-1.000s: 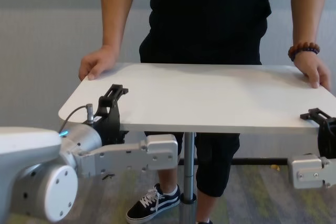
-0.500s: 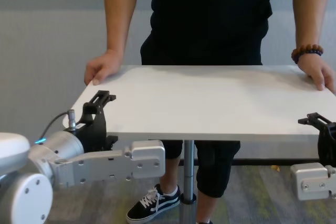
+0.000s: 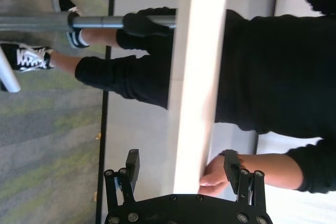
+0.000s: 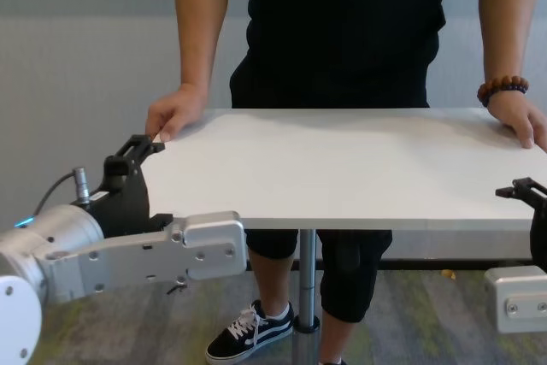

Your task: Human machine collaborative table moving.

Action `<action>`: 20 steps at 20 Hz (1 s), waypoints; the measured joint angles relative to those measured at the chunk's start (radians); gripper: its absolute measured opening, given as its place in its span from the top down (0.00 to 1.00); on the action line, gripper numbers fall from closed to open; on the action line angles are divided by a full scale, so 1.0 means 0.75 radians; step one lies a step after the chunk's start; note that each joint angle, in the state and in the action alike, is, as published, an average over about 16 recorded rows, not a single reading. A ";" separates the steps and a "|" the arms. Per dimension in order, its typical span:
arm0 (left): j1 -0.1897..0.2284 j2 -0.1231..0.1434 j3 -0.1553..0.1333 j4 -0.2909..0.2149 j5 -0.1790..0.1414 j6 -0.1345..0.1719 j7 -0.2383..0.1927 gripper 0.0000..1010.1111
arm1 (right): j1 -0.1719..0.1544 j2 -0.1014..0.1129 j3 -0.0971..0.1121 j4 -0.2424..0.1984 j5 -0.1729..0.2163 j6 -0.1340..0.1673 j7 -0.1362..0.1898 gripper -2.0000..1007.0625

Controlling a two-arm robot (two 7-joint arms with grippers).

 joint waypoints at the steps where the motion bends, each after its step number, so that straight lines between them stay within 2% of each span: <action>1: 0.012 0.008 -0.009 -0.022 -0.015 -0.003 -0.012 0.01 | -0.017 0.004 0.005 -0.029 0.011 0.003 0.007 0.00; 8: 0.088 0.054 -0.078 -0.156 -0.124 -0.037 -0.094 0.01 | -0.100 0.021 0.022 -0.181 0.076 0.012 0.031 0.00; 14: 0.139 0.082 -0.131 -0.243 -0.201 -0.061 -0.157 0.01 | -0.130 0.021 0.020 -0.245 0.123 0.001 0.029 0.00; 20: 0.183 0.103 -0.176 -0.313 -0.265 -0.071 -0.213 0.01 | -0.148 0.021 0.017 -0.285 0.176 -0.019 0.021 0.00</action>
